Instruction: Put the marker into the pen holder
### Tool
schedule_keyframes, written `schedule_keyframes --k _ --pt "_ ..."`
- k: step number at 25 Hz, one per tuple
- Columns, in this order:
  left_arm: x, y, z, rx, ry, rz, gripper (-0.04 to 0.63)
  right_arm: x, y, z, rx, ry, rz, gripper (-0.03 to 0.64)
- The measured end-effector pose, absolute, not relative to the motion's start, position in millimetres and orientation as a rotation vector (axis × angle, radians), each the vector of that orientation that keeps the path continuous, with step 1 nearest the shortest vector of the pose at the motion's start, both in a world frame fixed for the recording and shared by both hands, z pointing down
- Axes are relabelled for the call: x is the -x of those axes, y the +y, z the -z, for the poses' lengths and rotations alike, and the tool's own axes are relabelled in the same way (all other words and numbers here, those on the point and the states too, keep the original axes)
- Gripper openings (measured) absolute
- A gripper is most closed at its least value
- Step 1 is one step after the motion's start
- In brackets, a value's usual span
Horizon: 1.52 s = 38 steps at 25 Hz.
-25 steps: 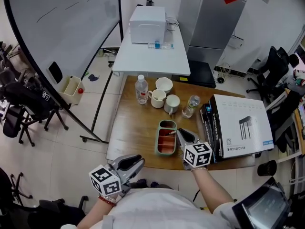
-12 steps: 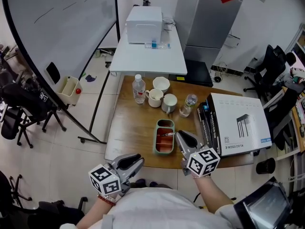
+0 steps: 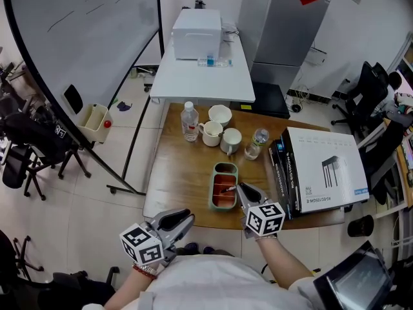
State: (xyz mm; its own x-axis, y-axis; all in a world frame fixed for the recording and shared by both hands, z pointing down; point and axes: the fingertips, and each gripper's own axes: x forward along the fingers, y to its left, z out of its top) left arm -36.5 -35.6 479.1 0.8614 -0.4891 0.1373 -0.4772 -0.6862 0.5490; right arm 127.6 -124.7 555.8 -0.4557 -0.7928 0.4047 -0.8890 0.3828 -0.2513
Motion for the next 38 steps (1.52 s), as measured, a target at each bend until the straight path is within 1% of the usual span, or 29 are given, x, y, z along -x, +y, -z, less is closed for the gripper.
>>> schedule_keyframes --k 7,8,10,11,16,25,26,29,30,34,38 --pt "37.5 -37.0 -482.8 -2.439 -0.699 0.035 0.080 -116.3 -128.3 -576.0 -1.464 -2.424 -0.650 0.032" --pt "37.4 -37.2 -483.3 -2.440 -0.697 0.036 0.080 -114.6 -127.0 -579.4 -1.444 -2.433 -0.663 0.054" --pt "36.6 -36.9 -483.3 -2.438 -0.692 0.034 0.080 -115.3 -123.6 -586.4 -1.425 -2.427 -0.685 0.119" --pt "36.0 -36.4 -482.7 -2.437 -0.691 0.029 0.080 -118.3 -121.7 -589.2 -1.432 -2.412 -0.688 0.130" --pt "37.3 -37.2 -482.2 -2.434 -0.695 0.024 0.080 -133.7 -115.4 -593.9 -1.483 -2.372 -0.697 0.137" --pt "35.2 -37.3 -482.8 -2.441 -0.681 0.019 0.080 -135.3 -130.6 -589.7 -1.499 -2.365 -0.710 0.132" --pt "35.4 -37.1 -483.5 -2.443 -0.682 0.028 0.080 -135.2 -133.1 -589.7 -1.501 -2.358 -0.713 0.126" --pt "37.1 -36.2 -482.1 -2.445 -0.689 0.041 0.080 -137.2 -136.5 -591.1 -1.515 -2.322 -0.716 0.050" --pt "38.1 -36.0 -480.7 -2.443 -0.694 0.041 0.080 -137.1 -136.4 -591.0 -1.513 -2.319 -0.715 0.040" --pt "41.7 -34.1 -479.8 -2.439 -0.707 0.045 0.080 -135.6 -134.8 -583.3 -1.512 -2.332 -0.694 0.029" --pt "40.4 -30.2 -481.4 -2.444 -0.695 0.046 0.080 -135.6 -134.4 -555.6 -1.566 -2.380 -0.682 0.025"
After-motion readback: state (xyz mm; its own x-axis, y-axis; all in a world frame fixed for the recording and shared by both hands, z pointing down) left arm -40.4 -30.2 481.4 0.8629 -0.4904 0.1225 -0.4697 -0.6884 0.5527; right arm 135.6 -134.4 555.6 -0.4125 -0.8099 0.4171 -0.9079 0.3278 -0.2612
